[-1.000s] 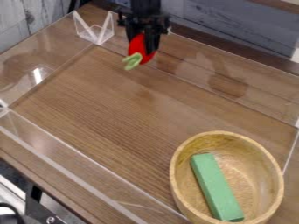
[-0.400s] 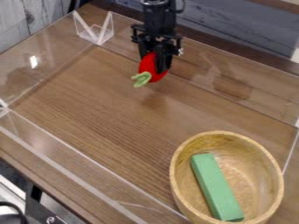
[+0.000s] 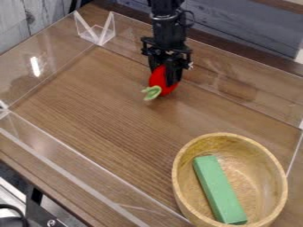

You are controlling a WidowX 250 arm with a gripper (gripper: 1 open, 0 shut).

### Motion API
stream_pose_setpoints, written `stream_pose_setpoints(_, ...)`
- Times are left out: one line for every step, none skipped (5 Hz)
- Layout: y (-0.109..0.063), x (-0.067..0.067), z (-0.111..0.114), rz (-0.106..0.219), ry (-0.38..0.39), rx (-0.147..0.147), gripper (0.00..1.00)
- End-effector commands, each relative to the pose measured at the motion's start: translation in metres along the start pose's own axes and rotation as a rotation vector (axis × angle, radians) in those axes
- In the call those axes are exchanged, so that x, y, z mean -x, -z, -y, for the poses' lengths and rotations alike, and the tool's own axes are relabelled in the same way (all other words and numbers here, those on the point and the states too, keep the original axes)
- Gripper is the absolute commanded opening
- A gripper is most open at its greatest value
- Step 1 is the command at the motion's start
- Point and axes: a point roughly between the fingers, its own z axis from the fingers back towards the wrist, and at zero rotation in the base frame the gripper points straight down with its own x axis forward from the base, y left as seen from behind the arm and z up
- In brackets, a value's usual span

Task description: Move the red object to the right side of the table

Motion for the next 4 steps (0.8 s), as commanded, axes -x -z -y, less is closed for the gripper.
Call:
stream_pose_setpoints(-0.0294, -0.0021, 0.0059, 0.084, 0.008, -0.012, 0.00)
stream_pose_setpoints(-0.0371, -0.0001, 0.0077, 0.104, 0.001, -0.005, 0.00)
stream_pose_setpoints(-0.0386, -0.0043, 0.0062, 0.119, 0.005, 0.002, 0.00)
stream_pose_setpoints(-0.0336, -0.0088, 0.0064, 0.123, 0.011, 0.009, 0.00)
